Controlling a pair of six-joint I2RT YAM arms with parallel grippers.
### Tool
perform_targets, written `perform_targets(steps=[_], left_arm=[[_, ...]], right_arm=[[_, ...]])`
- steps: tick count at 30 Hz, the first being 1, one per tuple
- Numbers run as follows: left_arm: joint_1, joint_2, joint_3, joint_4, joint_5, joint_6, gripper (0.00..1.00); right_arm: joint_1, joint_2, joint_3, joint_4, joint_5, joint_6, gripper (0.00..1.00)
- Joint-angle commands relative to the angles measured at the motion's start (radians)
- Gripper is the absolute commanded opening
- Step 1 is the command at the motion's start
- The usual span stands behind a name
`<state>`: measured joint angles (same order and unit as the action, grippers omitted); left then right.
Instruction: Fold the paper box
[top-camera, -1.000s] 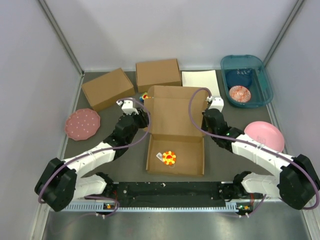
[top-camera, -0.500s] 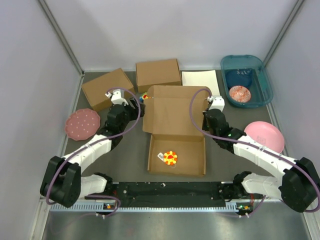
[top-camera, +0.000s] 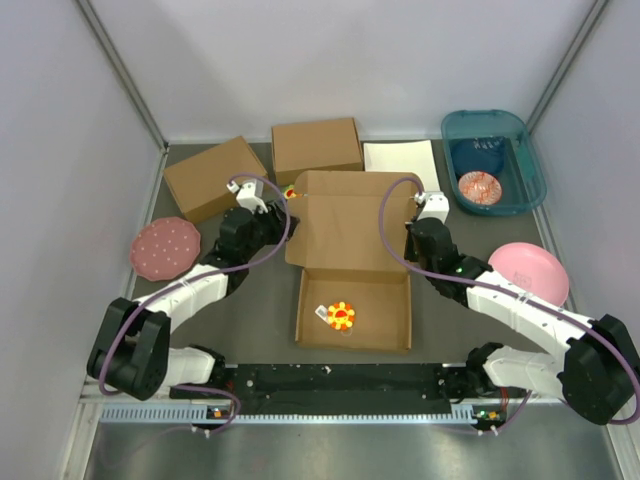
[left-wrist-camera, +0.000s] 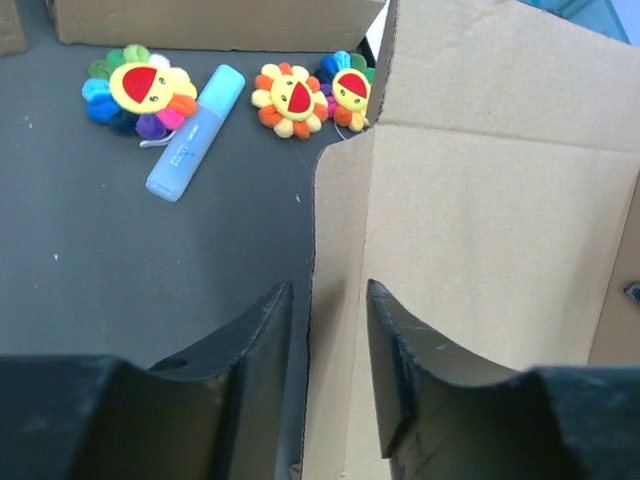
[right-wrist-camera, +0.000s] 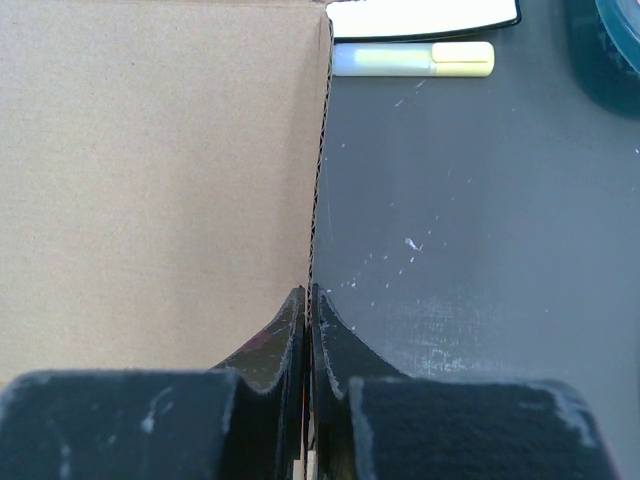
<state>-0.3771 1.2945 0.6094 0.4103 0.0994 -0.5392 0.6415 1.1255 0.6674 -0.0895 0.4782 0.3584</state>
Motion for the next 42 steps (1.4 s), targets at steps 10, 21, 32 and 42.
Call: perform_targets(steps=[10, 21, 32, 42], left_arm=[[-0.045, -0.078, -0.063, 0.251, 0.097, 0.045, 0.0], [-0.319, -0.172, -0.23, 0.427, -0.291, 0.186, 0.0], [-0.447, -0.195, -0.315, 0.591, -0.559, 0.258, 0.0], [-0.493, -0.211, -0.329, 0.628, -0.629, 0.398, 0.0]], right_arm=[[0.03, -0.049, -0.023, 0.082, 0.026, 0.002, 0.0], [0.112, -0.05, -0.057, 0.129, 0.122, 0.085, 0.0], [0.165, -0.112, -0.101, 0.091, 0.178, 0.135, 0.03], [0.165, -0.185, -0.013, -0.059, 0.142, 0.016, 0.48]])
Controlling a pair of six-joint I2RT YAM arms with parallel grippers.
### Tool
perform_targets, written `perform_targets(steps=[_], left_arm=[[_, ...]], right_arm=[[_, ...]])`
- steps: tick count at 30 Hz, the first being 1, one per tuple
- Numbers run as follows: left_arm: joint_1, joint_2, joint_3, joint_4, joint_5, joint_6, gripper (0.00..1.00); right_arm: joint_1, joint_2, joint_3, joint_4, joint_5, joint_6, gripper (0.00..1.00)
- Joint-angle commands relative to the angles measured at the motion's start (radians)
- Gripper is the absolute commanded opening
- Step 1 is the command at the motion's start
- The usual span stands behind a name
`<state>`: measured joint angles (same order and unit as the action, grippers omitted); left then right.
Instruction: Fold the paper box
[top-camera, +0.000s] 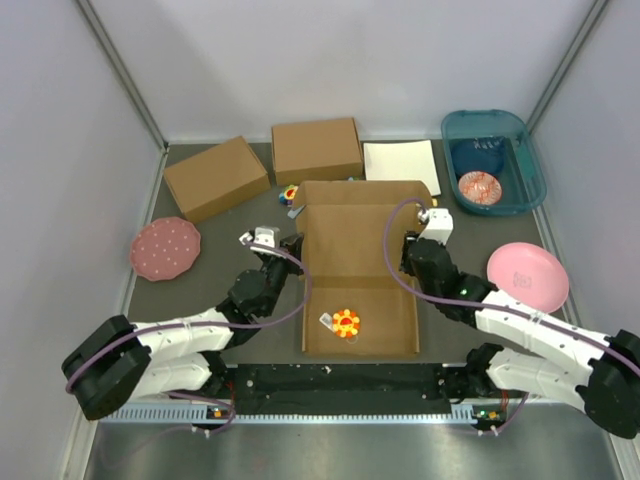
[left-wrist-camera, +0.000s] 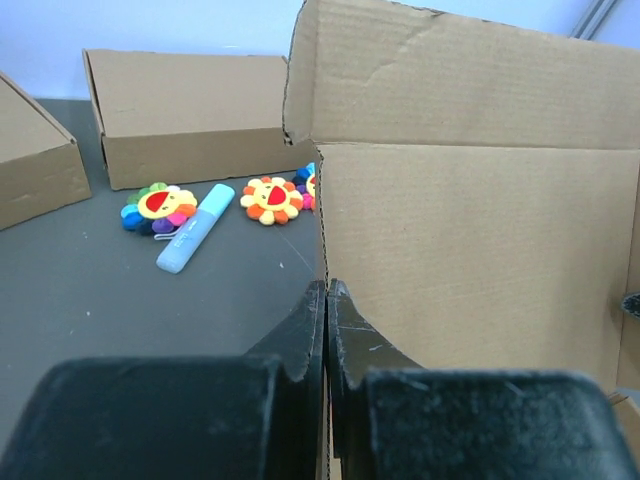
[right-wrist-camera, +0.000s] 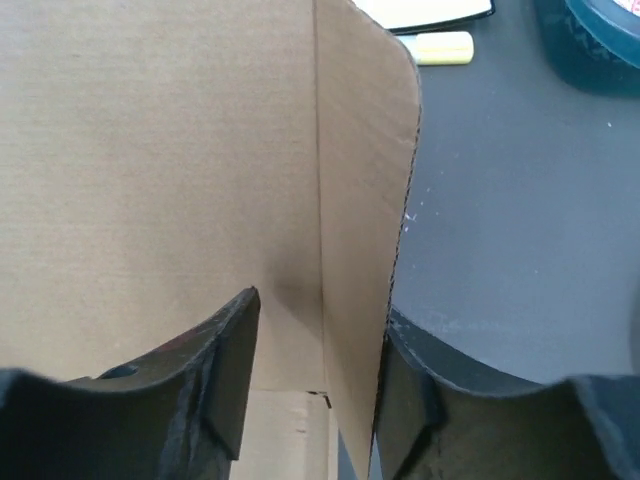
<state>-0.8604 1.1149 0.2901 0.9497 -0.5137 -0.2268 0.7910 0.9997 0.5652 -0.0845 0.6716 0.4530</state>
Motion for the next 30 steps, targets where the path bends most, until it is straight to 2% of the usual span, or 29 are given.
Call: perform_targets(steps=[1, 2, 5, 8, 15, 22, 30], left_arm=[[-0.009, -0.036, -0.011, 0.087, -0.011, 0.105, 0.0], [-0.011, -0.043, -0.011, 0.087, 0.009, 0.15, 0.0], [-0.009, -0.043, -0.034, 0.125, 0.0, 0.219, 0.0], [-0.009, -0.026, -0.075, 0.257, -0.02, 0.291, 0.0], [-0.011, -0.013, -0.092, 0.339, -0.026, 0.374, 0.0], [-0.009, 0.016, -0.114, 0.412, -0.022, 0.403, 0.0], [-0.009, 0.02, -0.117, 0.419, -0.019, 0.406, 0.0]], right_arm=[[0.013, -0.07, 0.107, -0.083, -0.099, -0.098, 0.51], [0.008, -0.085, 0.143, -0.102, -0.124, -0.137, 0.58], [-0.041, -0.093, 0.241, -0.234, -0.23, -0.174, 0.64], [-0.107, -0.081, 0.342, -0.369, -0.316, -0.194, 0.67], [-0.216, -0.003, 0.504, -0.593, -0.458, -0.27, 0.72], [-0.233, 0.072, 0.53, -0.615, -0.572, -0.289, 0.73], [-0.265, 0.174, 0.552, -0.564, -0.549, -0.309, 0.73]])
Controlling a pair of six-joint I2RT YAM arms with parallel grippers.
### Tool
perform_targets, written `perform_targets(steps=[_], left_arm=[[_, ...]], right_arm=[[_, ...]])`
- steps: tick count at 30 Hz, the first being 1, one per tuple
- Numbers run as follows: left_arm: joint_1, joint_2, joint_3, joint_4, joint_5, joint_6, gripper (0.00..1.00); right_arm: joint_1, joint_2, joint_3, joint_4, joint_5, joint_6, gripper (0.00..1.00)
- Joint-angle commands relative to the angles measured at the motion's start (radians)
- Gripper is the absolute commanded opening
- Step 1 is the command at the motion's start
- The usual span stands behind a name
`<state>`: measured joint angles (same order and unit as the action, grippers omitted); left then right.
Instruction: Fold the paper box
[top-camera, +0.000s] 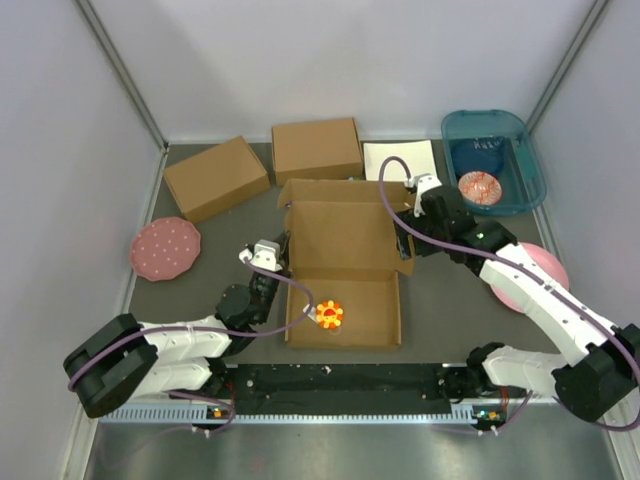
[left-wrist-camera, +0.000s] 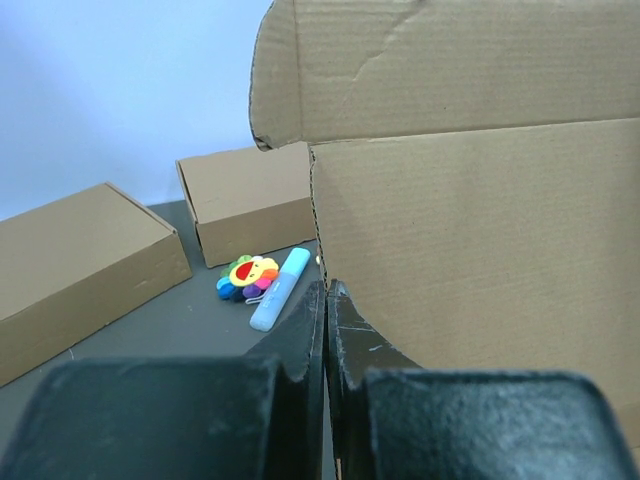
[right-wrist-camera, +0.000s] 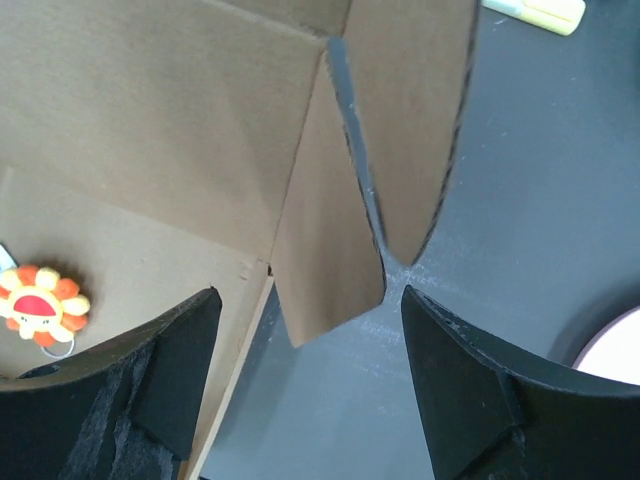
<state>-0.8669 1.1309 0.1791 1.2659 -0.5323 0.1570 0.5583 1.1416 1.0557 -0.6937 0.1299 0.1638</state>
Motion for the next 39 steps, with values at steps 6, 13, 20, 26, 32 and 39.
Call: perform_targets(steps=[6, 13, 20, 26, 32, 39], left_arm=[[-0.003, 0.035, -0.007, 0.127, -0.038, 0.021, 0.0], [-0.003, 0.049, -0.01, 0.145, -0.037, 0.013, 0.0], [-0.004, 0.05, -0.006, 0.145, -0.04, 0.016, 0.0], [-0.003, 0.018, 0.031, 0.086, -0.107, 0.013, 0.04], [0.002, -0.175, 0.201, -0.403, -0.132, -0.054, 0.46], [0.063, -0.351, 0.402, -0.965, -0.037, -0.151, 0.73]], right_arm=[[-0.07, 0.095, 0.073, 0.082, -0.059, -0.023, 0.67], [-0.072, 0.092, 0.024, 0.186, -0.068, 0.006, 0.32], [-0.07, 0.069, -0.049, 0.246, -0.075, 0.028, 0.13], [-0.069, 0.024, -0.091, 0.281, -0.059, 0.025, 0.03], [-0.067, -0.017, -0.118, 0.295, -0.026, 0.006, 0.0], [-0.054, -0.037, -0.14, 0.306, -0.007, -0.001, 0.0]])
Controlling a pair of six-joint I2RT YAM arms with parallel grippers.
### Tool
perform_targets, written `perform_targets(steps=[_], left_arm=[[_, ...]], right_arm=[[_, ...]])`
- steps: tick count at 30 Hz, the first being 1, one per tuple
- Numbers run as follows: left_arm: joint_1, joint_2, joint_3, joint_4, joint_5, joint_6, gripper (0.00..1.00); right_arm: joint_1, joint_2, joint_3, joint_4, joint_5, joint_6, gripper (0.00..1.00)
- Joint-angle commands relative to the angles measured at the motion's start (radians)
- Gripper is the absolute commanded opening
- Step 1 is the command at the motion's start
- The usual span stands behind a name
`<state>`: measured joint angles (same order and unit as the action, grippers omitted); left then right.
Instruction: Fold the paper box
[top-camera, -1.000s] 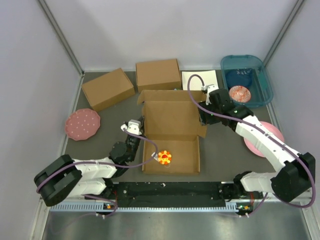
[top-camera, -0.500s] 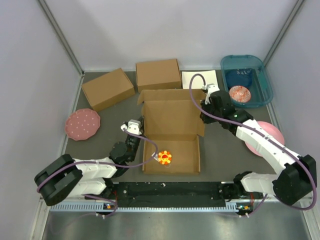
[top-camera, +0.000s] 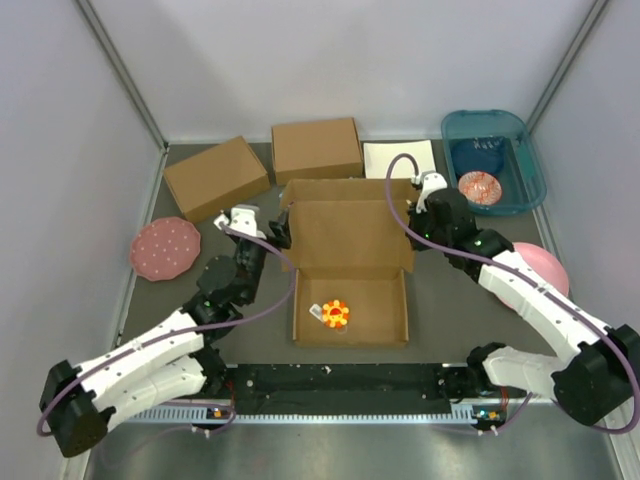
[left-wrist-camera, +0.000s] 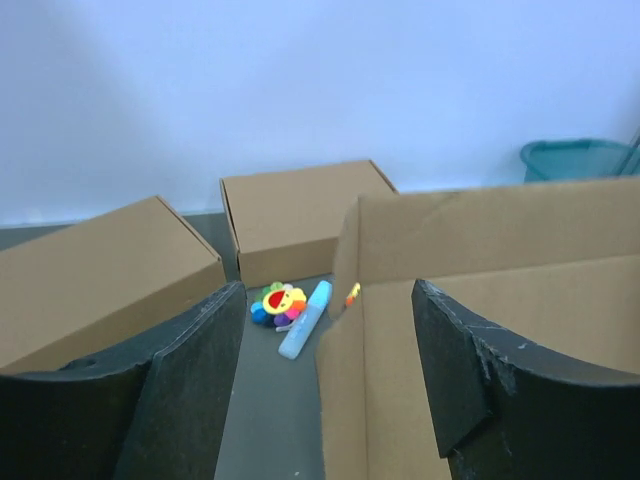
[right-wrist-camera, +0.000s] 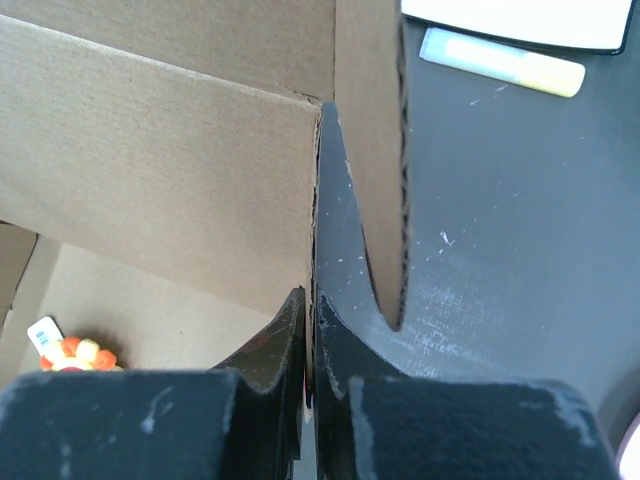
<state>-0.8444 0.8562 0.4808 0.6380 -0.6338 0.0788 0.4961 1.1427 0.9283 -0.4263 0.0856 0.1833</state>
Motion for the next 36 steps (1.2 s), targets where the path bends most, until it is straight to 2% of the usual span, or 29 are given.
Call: perform_targets(steps=[1, 3, 5, 6, 7, 8, 9, 10, 11, 15, 21, 27, 36], left_arm=[[0.051, -0.085, 0.12, -0.438, 0.091, -0.106, 0.73], [0.1, -0.089, 0.2, -0.564, 0.222, -0.145, 0.73], [0.177, -0.05, 0.316, -0.791, 0.333, -0.209, 0.73], [0.211, -0.027, 0.358, -0.864, 0.497, -0.232, 0.73], [0.252, 0.009, 0.405, -0.941, 0.604, -0.279, 0.7], [0.336, 0.102, 0.515, -1.112, 0.753, -0.298, 0.65], [0.356, 0.147, 0.566, -1.186, 0.873, -0.309, 0.63], [0.364, 0.183, 0.64, -1.262, 0.894, -0.312, 0.64], [0.363, 0.213, 0.648, -1.291, 0.905, -0.306, 0.66], [0.363, 0.205, 0.619, -1.258, 0.855, -0.28, 0.78], [0.363, 0.204, 0.581, -1.291, 0.847, -0.261, 0.86], [0.367, 0.204, 0.495, -1.212, 0.795, -0.252, 0.86], [0.393, 0.332, 0.567, -1.189, 0.829, -0.225, 0.79]], right_arm=[[0.009, -0.041, -0.016, 0.04, 0.039, -0.021, 0.0], [0.01, -0.052, -0.02, 0.041, 0.04, -0.019, 0.0], [0.013, -0.054, -0.022, 0.041, 0.049, -0.016, 0.0], [0.012, -0.058, -0.02, 0.041, 0.051, -0.018, 0.0], [0.016, -0.061, -0.02, 0.04, 0.051, -0.019, 0.0], [0.018, -0.064, -0.02, 0.038, 0.052, -0.022, 0.0], [0.019, -0.066, -0.02, 0.038, 0.051, -0.024, 0.0], [0.022, -0.072, -0.02, 0.037, 0.051, -0.024, 0.0], [0.022, -0.074, -0.02, 0.037, 0.052, -0.025, 0.0], [0.024, -0.086, -0.023, 0.035, 0.055, -0.027, 0.0], [0.028, -0.092, -0.031, 0.032, 0.046, -0.027, 0.0], [0.036, -0.083, -0.025, 0.034, 0.04, -0.027, 0.0], [0.042, -0.087, -0.028, 0.034, 0.029, -0.03, 0.0]])
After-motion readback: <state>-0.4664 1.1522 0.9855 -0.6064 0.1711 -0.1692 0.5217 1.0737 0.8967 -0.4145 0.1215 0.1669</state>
